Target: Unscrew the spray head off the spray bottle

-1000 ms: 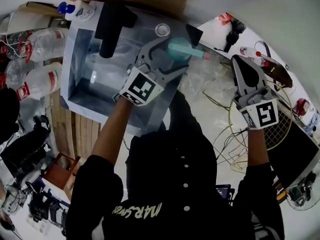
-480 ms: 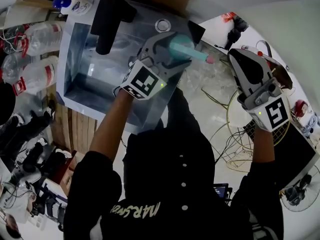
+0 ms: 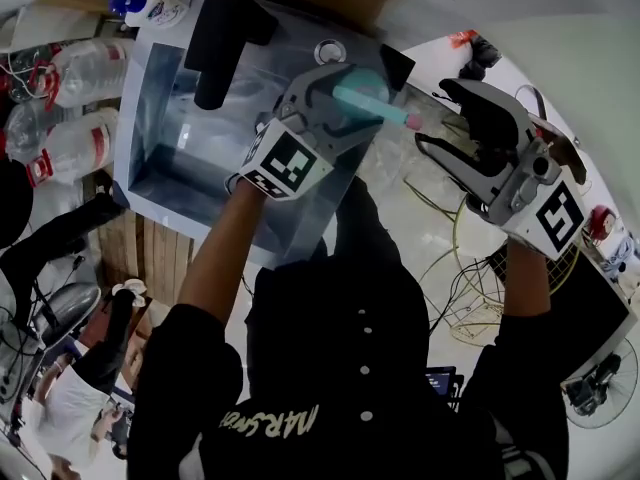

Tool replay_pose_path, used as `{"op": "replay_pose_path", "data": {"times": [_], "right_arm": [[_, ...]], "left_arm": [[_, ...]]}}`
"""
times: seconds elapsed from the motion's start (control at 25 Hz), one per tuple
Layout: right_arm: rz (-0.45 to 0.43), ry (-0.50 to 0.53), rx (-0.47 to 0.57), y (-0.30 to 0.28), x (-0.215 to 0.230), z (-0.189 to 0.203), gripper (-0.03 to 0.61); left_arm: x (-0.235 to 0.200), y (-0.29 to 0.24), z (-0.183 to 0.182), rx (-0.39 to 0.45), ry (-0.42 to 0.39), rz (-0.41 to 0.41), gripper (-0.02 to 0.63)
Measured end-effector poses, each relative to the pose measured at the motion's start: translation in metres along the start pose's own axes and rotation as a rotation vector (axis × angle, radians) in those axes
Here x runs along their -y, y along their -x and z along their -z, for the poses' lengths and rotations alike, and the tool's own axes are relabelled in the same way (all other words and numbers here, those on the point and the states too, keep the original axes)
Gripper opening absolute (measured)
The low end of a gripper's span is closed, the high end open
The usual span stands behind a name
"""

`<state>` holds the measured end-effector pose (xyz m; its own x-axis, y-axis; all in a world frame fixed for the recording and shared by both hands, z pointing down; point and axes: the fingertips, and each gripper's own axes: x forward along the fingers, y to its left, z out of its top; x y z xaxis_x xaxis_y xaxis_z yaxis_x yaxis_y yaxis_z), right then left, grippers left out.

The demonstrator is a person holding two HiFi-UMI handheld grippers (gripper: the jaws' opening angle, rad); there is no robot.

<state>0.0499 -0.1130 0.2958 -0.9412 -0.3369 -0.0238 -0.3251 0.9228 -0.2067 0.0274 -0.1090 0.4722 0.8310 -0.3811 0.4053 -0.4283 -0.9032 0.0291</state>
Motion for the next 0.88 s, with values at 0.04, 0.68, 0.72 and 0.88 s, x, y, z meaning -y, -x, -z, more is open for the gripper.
{"op": "replay_pose_path", "data": {"times": [0.04, 0.68, 0.72, 0.88], "right_arm": [[-0.016, -0.017, 0.027, 0.001, -0.002, -0.003, 0.235], [-0.016, 0.147, -0.247, -0.052, -0.005, 0.073, 0.206], [-0.017, 0.148, -0.248, -0.053, -0.005, 0.074, 0.176], [-0.065, 0.127, -0.249, -0.052, -0.006, 0.076, 0.146]], "left_arm": [[0.0, 0.0, 0.0, -0.002, -0.002, 0.0, 0.387], [0.002, -0.003, -0.002, 0.005, -0.042, 0.088, 0.387], [0.002, -0.003, -0.002, 0.005, -0.044, 0.092, 0.387], [0.003, -0.003, -0.001, 0.002, -0.062, 0.117, 0.387]]}}
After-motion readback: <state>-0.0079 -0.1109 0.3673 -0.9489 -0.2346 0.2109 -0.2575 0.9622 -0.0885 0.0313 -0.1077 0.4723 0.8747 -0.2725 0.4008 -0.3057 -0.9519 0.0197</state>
